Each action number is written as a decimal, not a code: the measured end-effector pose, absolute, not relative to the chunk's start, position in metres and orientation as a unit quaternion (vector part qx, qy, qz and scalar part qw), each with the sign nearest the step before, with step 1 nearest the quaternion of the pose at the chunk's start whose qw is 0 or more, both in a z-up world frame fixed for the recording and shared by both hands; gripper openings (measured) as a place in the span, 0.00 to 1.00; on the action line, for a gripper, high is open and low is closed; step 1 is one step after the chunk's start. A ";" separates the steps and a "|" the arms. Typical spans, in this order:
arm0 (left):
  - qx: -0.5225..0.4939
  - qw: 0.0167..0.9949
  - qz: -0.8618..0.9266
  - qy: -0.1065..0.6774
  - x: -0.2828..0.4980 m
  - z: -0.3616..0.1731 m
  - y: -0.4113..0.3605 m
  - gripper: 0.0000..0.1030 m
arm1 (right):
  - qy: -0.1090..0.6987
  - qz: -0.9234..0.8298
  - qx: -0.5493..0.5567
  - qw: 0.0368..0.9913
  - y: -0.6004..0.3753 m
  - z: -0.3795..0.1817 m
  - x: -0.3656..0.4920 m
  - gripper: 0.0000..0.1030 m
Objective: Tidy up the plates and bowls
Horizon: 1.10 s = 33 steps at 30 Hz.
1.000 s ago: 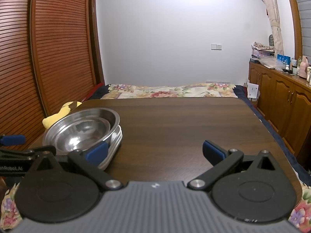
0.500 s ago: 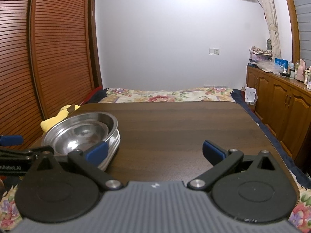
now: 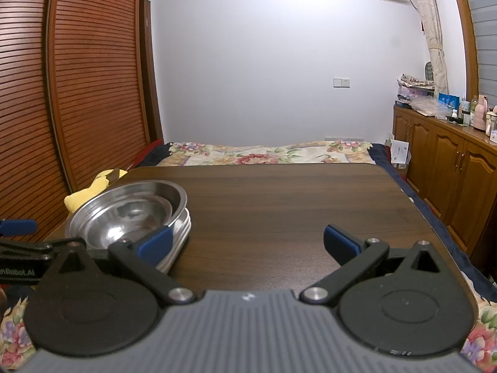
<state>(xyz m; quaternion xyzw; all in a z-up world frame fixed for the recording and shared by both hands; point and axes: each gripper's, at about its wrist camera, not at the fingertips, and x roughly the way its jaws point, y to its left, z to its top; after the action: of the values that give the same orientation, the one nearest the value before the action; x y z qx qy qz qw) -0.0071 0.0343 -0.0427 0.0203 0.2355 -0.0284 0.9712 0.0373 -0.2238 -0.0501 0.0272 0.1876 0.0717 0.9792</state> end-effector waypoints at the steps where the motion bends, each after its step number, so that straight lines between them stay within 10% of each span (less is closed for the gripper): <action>1: 0.020 0.971 -0.028 0.236 -0.007 -0.043 0.034 1.00 | 0.188 0.072 0.027 0.979 -0.224 -0.050 0.037 1.00; 33: 0.020 0.972 -0.028 0.234 -0.007 -0.043 0.035 1.00 | 0.184 0.069 0.029 0.980 -0.225 -0.050 0.037 1.00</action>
<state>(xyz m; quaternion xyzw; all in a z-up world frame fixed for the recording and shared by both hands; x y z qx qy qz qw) -0.0070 0.0346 -0.0427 0.0199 0.2344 -0.0278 0.9715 0.0374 -0.2251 -0.0498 0.0292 0.1844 0.0689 0.9800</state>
